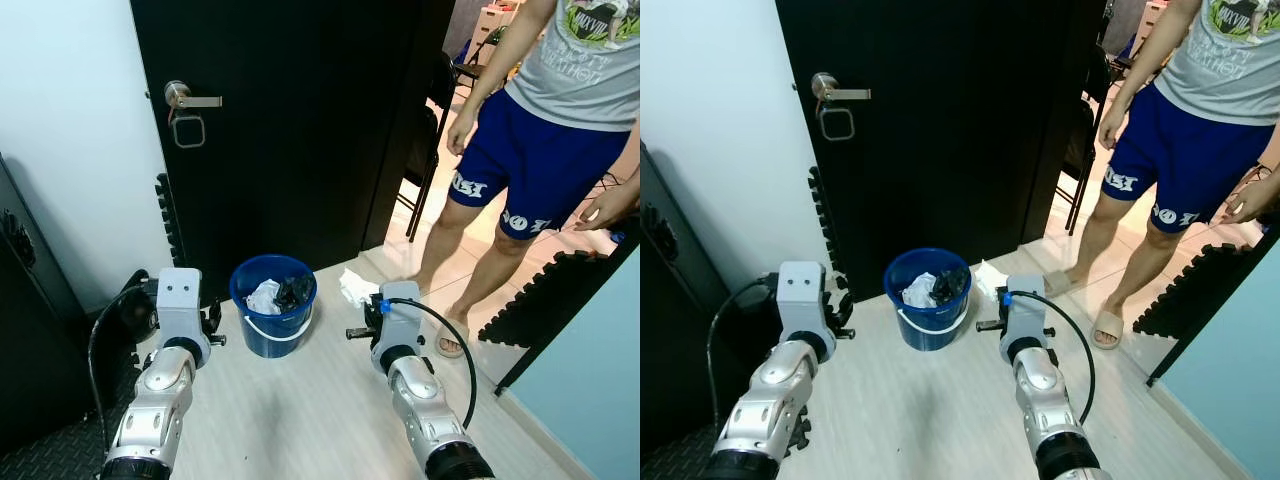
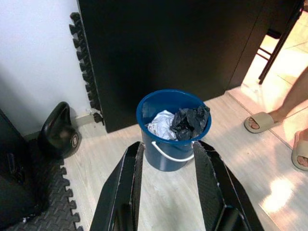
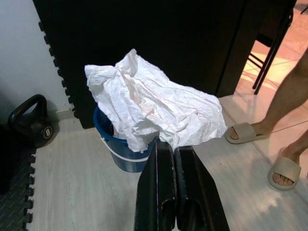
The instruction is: Clean up the room
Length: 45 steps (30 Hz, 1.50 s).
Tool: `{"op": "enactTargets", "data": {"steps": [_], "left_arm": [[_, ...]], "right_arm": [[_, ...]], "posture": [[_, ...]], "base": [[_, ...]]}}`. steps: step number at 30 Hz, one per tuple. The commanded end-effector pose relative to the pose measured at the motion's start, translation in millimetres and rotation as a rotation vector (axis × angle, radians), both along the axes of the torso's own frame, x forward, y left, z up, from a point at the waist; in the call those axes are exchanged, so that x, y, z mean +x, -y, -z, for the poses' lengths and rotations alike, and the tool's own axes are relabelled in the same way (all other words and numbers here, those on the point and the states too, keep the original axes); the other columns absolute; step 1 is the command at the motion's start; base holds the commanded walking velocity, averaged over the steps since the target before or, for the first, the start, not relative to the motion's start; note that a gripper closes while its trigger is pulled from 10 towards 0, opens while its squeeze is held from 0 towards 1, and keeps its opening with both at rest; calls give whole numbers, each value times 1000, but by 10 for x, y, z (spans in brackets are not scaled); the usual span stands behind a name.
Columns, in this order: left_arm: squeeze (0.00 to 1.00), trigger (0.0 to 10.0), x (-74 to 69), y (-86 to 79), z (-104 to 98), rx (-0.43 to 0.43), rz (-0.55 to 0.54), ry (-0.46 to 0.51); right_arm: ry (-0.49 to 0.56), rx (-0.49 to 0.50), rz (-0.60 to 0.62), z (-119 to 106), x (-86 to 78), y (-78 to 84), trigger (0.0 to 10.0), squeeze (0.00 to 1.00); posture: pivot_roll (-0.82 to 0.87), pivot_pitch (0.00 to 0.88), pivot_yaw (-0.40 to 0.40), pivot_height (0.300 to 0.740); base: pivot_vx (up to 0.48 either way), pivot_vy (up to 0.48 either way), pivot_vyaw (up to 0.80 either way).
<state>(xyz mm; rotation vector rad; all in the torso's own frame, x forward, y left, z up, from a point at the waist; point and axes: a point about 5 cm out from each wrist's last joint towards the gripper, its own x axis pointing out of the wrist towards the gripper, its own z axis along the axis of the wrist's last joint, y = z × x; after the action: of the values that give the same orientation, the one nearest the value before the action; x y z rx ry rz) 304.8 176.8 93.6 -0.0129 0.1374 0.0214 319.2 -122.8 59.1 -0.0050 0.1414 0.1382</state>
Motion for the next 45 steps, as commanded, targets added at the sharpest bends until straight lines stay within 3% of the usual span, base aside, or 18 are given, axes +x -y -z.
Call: {"op": "enactTargets", "data": {"steps": [1,8,45], "left_arm": [[0,10000,-29,9,17,-11,-3,3],[0,10000,-65,43,-19,6,11,13],[0,10000,-38,22,-42,-2,5,-3]], "right_arm": [[-4,-2,-14,17,-8,-14,10000,0],[-15,-20,-53,15,6,-72,10000,0],[-24,-10,-42,20,16,-60,10000,0]], "posture": [[109,0,-88,726],[111,0,-100,726],[113,0,-89,726]], "base": [[240,0,0],[267,0,229],[306,0,0]]}}
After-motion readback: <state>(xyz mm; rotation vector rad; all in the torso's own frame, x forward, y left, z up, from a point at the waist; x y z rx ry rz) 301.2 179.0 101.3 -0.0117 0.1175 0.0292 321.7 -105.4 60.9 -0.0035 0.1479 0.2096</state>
